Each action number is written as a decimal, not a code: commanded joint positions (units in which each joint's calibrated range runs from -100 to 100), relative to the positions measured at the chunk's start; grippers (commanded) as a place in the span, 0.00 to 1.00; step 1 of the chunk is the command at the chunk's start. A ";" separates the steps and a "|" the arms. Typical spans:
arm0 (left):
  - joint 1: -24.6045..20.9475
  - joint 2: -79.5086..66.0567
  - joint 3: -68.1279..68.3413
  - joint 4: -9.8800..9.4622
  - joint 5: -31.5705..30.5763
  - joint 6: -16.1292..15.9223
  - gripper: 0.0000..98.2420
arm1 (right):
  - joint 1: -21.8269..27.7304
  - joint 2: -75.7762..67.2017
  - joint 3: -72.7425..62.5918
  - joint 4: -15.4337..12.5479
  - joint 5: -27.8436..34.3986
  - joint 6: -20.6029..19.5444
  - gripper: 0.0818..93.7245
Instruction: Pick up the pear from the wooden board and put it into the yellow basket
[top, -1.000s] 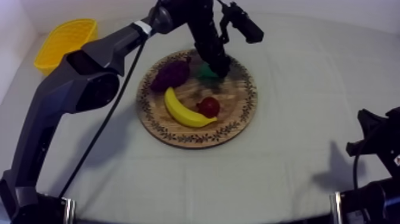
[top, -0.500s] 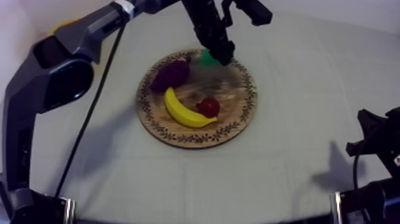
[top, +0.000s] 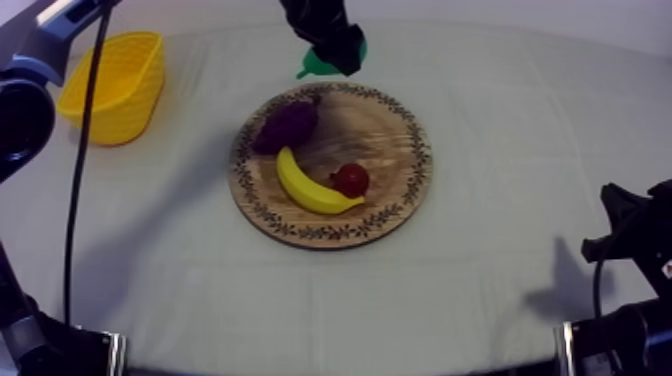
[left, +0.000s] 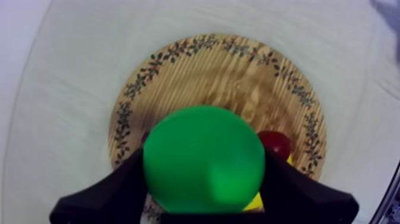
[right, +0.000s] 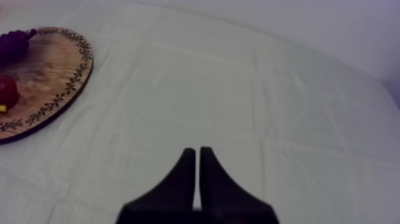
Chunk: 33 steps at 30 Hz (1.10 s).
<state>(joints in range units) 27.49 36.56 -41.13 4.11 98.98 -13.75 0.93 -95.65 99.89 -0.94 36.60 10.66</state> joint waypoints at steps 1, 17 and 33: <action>-0.77 -2.19 3.04 -0.33 -0.39 -0.08 0.52 | -0.01 -0.02 0.00 -0.01 0.01 0.02 0.00; -13.68 -12.08 18.60 -2.53 -2.96 -1.91 0.52 | -0.01 -0.02 0.00 -0.01 0.01 0.05 0.00; -27.46 -15.90 23.50 -3.40 -3.95 -4.45 0.52 | -0.01 -0.02 0.00 -0.01 0.01 0.02 0.00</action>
<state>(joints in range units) 1.46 20.68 -17.59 0.74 94.82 -18.14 0.93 -95.65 99.89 -0.94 36.60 10.66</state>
